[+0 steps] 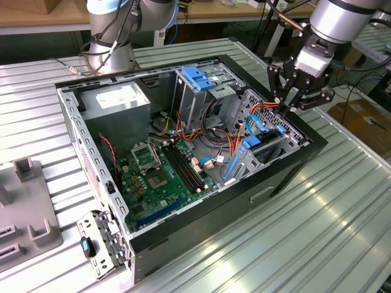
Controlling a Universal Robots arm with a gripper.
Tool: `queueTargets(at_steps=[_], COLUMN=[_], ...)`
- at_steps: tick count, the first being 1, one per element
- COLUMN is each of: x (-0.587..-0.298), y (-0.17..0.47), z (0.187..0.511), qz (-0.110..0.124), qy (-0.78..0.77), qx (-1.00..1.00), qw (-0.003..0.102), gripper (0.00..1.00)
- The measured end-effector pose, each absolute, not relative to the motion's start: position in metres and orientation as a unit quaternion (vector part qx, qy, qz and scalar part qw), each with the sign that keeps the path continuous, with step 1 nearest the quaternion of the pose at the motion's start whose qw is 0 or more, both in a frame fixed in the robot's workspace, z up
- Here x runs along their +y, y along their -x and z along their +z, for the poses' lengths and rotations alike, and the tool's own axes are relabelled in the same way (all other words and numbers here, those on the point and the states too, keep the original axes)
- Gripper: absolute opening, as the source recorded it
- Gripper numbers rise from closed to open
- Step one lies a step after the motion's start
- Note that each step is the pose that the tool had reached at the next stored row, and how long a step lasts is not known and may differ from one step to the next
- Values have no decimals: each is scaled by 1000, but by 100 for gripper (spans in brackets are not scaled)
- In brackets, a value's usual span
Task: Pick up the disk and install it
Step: 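Insert the second disk wire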
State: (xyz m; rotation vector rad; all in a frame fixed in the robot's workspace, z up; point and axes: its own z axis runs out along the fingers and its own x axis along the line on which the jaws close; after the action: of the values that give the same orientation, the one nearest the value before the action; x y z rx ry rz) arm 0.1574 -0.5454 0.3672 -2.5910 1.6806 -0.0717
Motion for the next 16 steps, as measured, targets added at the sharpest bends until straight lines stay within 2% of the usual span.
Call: queueTargets(at_steps=[16], x=[-543], y=[-160], z=[367], qz=[-22], qy=[859], qx=[511], qw=[27], gripper=[24])
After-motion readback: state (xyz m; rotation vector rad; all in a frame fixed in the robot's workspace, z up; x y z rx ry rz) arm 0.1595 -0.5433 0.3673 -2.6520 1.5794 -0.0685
